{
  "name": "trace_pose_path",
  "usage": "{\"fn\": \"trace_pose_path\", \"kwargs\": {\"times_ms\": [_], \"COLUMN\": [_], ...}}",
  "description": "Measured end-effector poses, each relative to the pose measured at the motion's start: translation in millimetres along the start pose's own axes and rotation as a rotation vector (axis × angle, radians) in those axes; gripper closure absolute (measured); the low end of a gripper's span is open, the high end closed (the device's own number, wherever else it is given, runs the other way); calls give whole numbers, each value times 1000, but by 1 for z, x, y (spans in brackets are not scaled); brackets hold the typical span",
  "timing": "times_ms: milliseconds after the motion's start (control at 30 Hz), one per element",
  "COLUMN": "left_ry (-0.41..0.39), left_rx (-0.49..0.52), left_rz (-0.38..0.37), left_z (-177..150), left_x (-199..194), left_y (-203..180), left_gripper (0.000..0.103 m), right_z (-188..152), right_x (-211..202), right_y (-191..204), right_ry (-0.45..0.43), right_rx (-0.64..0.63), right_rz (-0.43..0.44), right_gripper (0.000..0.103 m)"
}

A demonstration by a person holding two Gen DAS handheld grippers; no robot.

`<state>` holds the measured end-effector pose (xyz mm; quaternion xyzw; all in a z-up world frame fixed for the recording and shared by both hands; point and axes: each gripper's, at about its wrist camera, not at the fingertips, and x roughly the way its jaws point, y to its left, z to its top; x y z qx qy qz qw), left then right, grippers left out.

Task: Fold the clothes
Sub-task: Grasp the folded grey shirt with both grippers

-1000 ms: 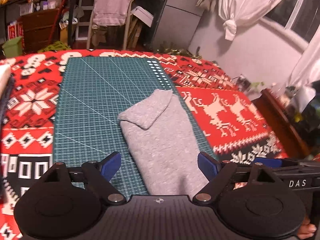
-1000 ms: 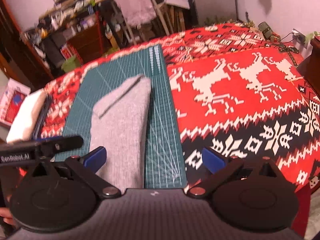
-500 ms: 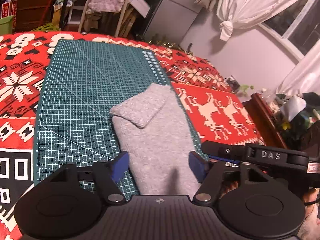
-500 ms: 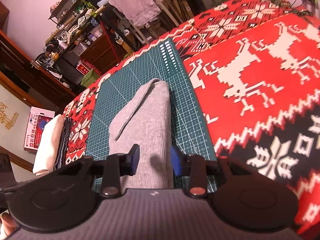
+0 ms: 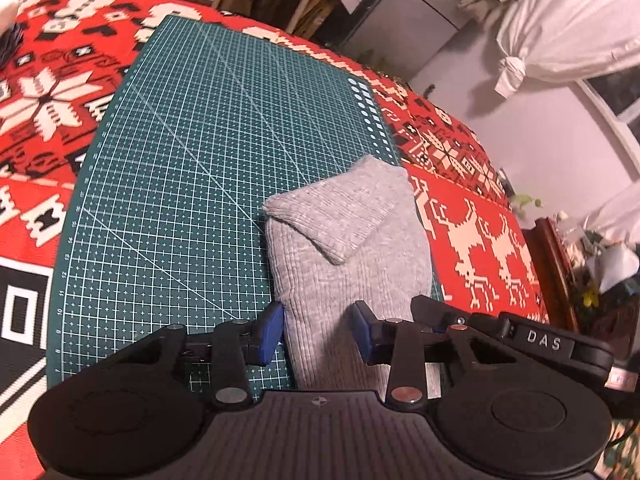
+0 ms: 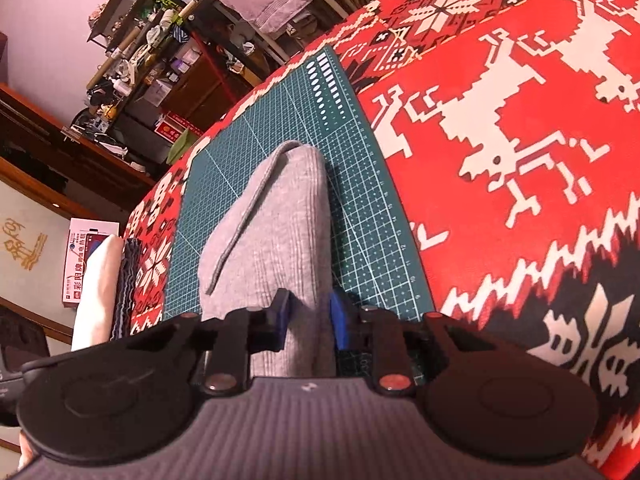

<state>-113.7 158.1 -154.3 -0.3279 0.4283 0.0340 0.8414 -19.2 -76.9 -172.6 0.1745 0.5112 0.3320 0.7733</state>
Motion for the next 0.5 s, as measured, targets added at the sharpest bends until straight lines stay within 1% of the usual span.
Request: {"fn": "trace_pose_path", "kwargs": {"times_ms": [100,167,200,267,300,333,433,500], "left_ry": [-4,-10,-12,-27,-34,-47,-97,-133], "left_rx": [-40,-51,-56,-79,-92,-97,-53,-17], "left_rz": [-24,-26,-26,-38,-44,-45,-20,-10], "left_z": [1,1,0,-1,-2,-3,-5,-4], "left_x": [0,-1,-1,-2,-3,-4,-11,-20], "left_y": [7,9,11,12,13,12,1,-6], "left_gripper": [68,72,75,82,86,88,90,90], "right_z": [-1,-3,-5,-8,-9,-10,-10,-8], "right_x": [4,5,5,3,0,-3,-11,-18], "right_y": [4,8,10,15,18,23,41,53], "right_ry": [-1,-8,-13,-23,-28,-35,-59,-77], "right_rx": [-19,-37,-47,-66,-78,-95,-157,-189], "right_rz": [-7,-23,-32,-51,-62,-76,-108,-114], "right_gripper": [79,85,85,91,92,92,93,93]}}
